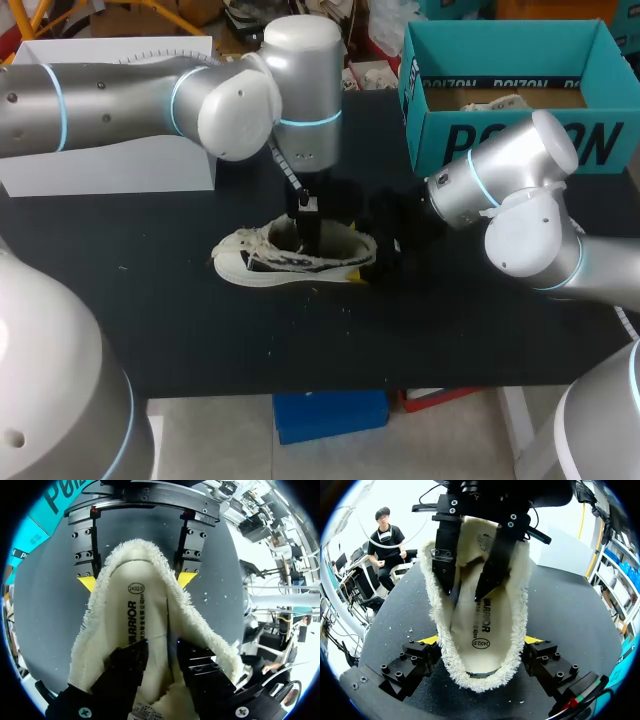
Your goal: Take the shoe out of the shoebox, open the shoe tongue, remove and reinsert the insole, then place the shoe into the shoebox
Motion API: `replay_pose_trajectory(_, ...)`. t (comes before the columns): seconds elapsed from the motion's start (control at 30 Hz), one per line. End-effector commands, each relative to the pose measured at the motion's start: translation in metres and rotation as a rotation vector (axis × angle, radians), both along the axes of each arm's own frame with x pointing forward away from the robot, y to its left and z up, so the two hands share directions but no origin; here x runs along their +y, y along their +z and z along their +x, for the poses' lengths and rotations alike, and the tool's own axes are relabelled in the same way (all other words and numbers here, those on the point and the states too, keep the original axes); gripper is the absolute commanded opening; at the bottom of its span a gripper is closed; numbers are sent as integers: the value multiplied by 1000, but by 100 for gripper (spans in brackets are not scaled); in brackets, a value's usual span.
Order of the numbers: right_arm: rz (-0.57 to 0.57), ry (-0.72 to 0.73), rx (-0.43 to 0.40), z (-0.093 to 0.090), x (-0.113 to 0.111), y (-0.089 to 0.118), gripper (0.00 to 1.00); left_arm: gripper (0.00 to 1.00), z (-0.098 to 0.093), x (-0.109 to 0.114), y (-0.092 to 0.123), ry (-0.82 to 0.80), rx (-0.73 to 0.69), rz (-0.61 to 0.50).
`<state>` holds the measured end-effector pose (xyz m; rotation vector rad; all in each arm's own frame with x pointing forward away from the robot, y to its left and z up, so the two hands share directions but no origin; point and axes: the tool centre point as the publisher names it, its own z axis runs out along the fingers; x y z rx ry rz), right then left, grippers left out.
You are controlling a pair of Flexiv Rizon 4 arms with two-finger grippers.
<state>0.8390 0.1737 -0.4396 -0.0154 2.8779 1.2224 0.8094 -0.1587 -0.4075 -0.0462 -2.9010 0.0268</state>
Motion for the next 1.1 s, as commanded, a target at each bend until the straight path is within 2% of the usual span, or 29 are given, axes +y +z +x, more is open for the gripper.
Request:
replay_pose_trajectory(0.03, -3, -3, 1, 1, 1, -2, 0, 36, -12, 4, 3, 7, -97, 17)
replay_pose_trajectory(0.13, -3, -3, 1, 1, 1, -2, 0, 44, -14, 7, 1, 3, -160, 53)
replay_pose_trajectory(0.2, -3, -3, 1, 1, 1, -2, 0, 43, -14, 9, 0, 11, -195, 68)
replay_pose_trajectory(0.47, -3, -3, 1, 1, 1, -2, 0, 49, -14, 15, -6, 3, -378, 139)
replay_pose_trajectory(0.53, -3, -3, 1, 1, 1, -2, 0, 60, -12, 16, -10, -1, -402, 151)
replay_pose_trajectory(0.6, -3, -3, 1, 1, 1, -2, 0, 50, -8, 17, -15, -3, -404, 152)
replay_pose_trajectory(0.63, -3, -3, 1, 1, 1, -2, 0, 48, -6, 17, -17, -4, -405, 152)
replay_pose_trajectory(0.8, -3, -3, 1, 1, 1, -2, 0, 47, 4, 21, -27, 39, -411, 156)
replay_pose_trajectory(0.93, -3, -3, 1, 1, 1, -2, 0, 43, 9, 22, -29, 69, -451, 151)
replay_pose_trajectory(1.0, -3, -3, 1, 1, 1, -2, 0, 48, 11, 22, -30, 66, -479, 153)
replay_pose_trajectory(1.03, -3, -3, 1, 1, 1, -2, 0, 56, 12, 22, -30, 67, -493, 155)
replay_pose_trajectory(1.07, -3, -3, 1, 1, 1, -2, 0, 56, 12, 21, -31, 66, -502, 158)
replay_pose_trajectory(1.1, -3, -3, 1, 1, 1, -2, 0, 49, 12, 21, -32, 65, -510, 155)
